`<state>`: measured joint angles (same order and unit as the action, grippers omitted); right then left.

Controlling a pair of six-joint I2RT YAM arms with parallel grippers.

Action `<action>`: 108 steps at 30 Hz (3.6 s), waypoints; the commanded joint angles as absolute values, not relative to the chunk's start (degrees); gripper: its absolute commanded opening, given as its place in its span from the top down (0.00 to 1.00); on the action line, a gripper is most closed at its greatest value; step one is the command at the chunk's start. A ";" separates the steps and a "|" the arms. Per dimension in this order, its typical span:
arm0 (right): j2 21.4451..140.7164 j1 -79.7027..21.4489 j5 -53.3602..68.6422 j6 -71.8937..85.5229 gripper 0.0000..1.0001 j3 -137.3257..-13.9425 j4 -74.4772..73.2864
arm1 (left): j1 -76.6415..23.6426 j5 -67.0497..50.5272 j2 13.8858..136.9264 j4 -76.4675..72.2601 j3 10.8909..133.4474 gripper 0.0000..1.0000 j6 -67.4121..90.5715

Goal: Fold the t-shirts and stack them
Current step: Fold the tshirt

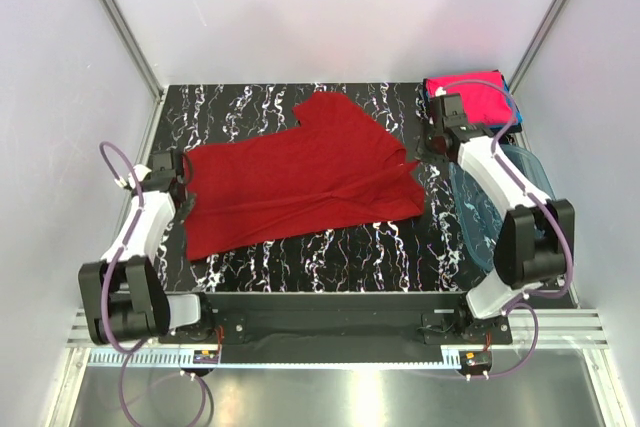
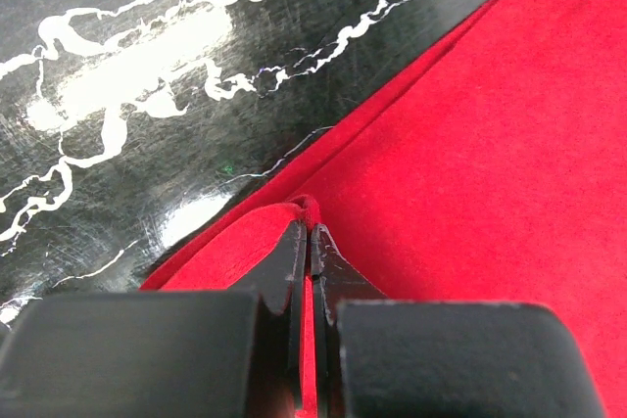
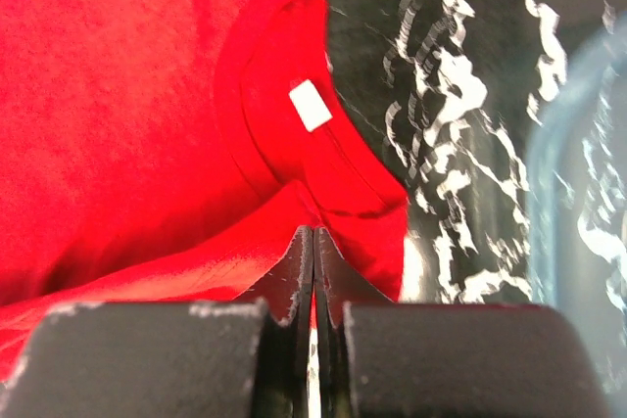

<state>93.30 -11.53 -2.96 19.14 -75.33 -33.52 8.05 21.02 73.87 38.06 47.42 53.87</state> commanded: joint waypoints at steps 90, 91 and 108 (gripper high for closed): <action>94.92 -13.09 8.52 27.40 0.67 -80.52 -36.84 | 8.70 9.85 74.52 33.57 50.53 0.30 37.09; 94.92 -13.36 8.70 28.73 0.67 -78.16 -36.04 | 8.70 9.76 76.27 33.49 50.89 0.30 37.26; 88.24 -16.17 -0.79 36.82 0.65 -58.54 -26.91 | 8.70 12.13 87.28 33.66 55.10 0.38 36.22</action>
